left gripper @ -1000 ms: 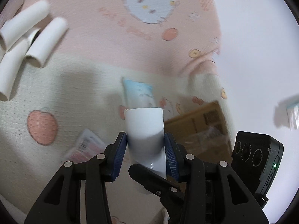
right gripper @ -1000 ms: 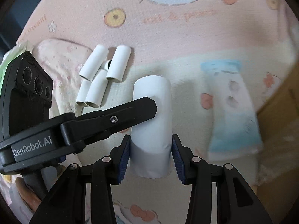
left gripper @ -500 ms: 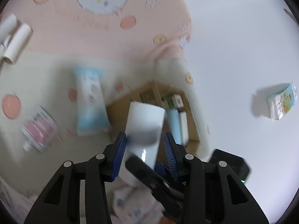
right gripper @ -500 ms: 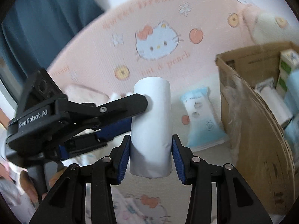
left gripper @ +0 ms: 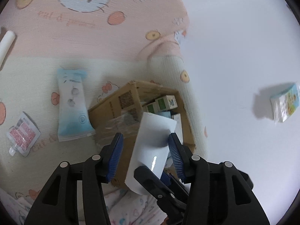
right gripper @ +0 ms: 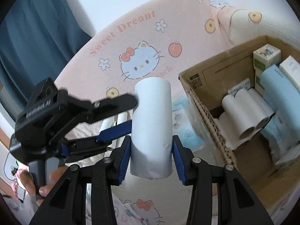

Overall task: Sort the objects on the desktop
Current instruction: 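Lift the held tube and carry it toward the cardboard box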

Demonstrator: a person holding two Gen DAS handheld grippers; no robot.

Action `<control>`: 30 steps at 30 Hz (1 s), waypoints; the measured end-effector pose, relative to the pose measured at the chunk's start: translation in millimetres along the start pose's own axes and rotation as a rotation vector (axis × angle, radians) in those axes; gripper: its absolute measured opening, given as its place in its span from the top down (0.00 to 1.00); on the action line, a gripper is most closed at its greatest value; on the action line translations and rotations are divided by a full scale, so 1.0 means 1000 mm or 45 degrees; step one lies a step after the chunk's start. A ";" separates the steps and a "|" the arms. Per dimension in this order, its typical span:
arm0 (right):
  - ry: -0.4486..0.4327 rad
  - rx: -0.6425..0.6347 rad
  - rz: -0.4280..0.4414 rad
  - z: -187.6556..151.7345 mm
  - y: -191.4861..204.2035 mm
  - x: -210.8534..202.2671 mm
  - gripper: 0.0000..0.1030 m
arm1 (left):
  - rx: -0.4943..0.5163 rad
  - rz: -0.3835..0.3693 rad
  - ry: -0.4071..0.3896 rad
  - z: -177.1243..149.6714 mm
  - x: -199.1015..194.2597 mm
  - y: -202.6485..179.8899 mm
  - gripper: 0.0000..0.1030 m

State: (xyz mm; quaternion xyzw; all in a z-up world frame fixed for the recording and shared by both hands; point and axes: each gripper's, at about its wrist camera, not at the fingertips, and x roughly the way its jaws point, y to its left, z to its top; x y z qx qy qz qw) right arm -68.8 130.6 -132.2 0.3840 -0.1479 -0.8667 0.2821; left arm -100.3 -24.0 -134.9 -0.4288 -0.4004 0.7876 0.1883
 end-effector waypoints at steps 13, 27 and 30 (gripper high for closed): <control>0.008 0.004 0.032 0.038 -0.030 -0.022 0.60 | 0.242 0.128 0.050 0.015 0.040 -0.070 0.53; -0.041 0.016 -0.134 0.081 -0.082 -0.042 0.59 | 0.458 0.315 0.182 0.036 0.109 -0.138 0.54; -0.016 -0.015 -0.177 0.085 -0.086 -0.041 0.59 | 0.434 0.380 0.204 0.037 0.121 -0.137 0.54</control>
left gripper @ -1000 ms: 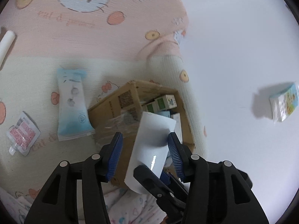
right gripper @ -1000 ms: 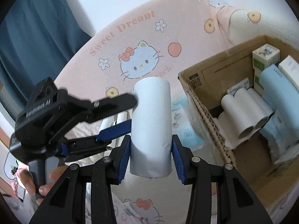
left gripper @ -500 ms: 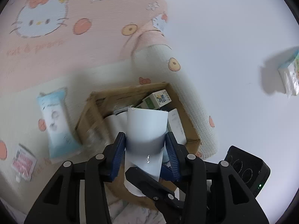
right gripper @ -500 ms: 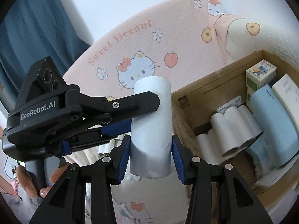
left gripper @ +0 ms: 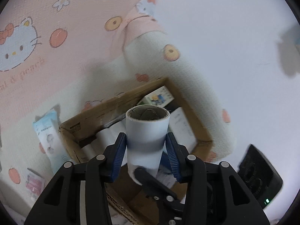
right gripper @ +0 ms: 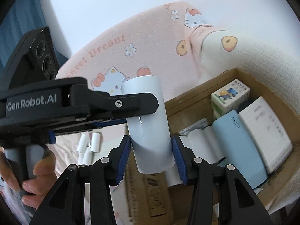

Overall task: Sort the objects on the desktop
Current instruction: 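Lift the held tube and carry it toward the cardboard box, then lower the tube into the box beside the paper rolls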

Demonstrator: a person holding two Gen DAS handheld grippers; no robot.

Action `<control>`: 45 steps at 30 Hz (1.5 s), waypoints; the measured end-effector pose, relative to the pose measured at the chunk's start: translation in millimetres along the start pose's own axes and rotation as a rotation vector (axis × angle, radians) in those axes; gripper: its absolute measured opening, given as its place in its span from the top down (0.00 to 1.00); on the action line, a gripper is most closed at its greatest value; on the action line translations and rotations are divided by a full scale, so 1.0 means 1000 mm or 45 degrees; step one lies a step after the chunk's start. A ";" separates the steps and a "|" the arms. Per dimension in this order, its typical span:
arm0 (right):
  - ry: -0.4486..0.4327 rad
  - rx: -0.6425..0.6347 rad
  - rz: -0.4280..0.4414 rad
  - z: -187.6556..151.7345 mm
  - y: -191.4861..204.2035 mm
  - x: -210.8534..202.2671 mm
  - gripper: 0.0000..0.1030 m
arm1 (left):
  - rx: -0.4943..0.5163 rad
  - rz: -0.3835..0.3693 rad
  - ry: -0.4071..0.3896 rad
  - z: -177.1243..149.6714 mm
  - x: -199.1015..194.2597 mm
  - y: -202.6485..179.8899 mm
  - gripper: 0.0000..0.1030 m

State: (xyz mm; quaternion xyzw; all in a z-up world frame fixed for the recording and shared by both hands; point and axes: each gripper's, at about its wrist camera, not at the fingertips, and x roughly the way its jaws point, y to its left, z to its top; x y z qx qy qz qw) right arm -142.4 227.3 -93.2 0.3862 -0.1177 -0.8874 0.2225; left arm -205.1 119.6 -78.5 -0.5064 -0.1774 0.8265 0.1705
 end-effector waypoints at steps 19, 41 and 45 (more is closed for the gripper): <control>0.320 -0.055 0.101 0.018 -0.028 0.055 0.66 | -0.181 0.177 0.276 0.005 0.060 0.028 0.55; 0.574 -0.167 0.085 0.019 -0.047 0.095 0.67 | -0.362 0.193 0.482 0.006 0.119 0.045 0.55; 0.614 -0.100 0.116 0.022 -0.056 0.101 0.63 | -0.392 0.158 0.492 0.007 0.116 0.047 0.62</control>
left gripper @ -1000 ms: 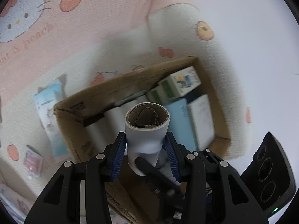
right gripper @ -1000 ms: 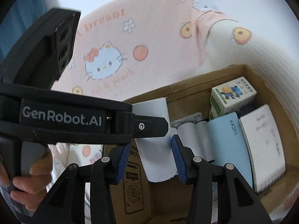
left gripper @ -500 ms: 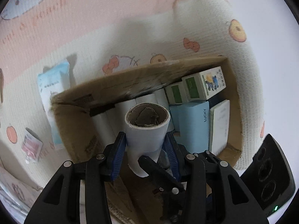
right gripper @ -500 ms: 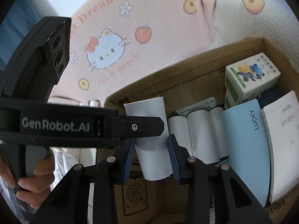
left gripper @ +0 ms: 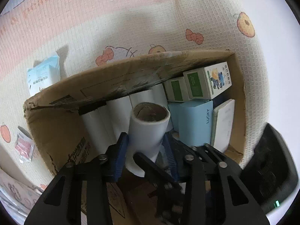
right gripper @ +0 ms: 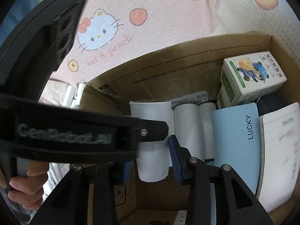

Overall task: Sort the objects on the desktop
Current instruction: 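Lower the tube into the box beside the paper rolls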

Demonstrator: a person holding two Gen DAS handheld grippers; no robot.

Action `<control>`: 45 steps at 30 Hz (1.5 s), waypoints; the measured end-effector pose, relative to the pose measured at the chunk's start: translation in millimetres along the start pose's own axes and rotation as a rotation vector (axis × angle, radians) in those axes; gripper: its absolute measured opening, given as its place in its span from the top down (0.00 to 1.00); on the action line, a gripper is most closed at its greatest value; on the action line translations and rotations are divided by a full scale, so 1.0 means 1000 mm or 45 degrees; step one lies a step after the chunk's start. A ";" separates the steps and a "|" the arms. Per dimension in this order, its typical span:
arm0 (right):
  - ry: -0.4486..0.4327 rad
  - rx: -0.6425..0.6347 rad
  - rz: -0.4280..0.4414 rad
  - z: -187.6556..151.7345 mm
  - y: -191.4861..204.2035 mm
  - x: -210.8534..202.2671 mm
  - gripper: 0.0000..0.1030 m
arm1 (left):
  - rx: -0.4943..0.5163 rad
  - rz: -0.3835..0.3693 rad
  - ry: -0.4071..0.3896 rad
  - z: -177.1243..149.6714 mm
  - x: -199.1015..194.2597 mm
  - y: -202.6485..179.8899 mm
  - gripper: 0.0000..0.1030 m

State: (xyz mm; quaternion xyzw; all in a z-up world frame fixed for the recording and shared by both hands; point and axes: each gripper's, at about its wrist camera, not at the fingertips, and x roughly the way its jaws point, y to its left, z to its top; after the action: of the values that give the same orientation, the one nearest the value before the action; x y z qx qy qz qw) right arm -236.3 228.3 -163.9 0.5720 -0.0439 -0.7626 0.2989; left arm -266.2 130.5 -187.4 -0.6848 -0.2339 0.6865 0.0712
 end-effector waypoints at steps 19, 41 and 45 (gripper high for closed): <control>0.082 0.020 0.159 0.006 0.003 0.021 0.86 | 0.198 0.092 -0.063 -0.006 -0.017 -0.004 0.74; 0.028 0.155 0.159 0.032 -0.011 0.042 0.54 | 0.557 0.058 -0.299 0.010 -0.050 -0.017 0.72; 0.061 0.149 0.156 0.031 -0.024 0.039 0.63 | 0.605 0.076 -0.270 0.008 -0.043 -0.018 0.80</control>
State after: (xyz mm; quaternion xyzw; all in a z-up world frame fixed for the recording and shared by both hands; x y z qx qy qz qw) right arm -280.3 220.0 -196.8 0.6029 -0.1160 -0.7251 0.3119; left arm -275.6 127.0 -141.1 -0.5798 -0.0518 0.7918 0.1849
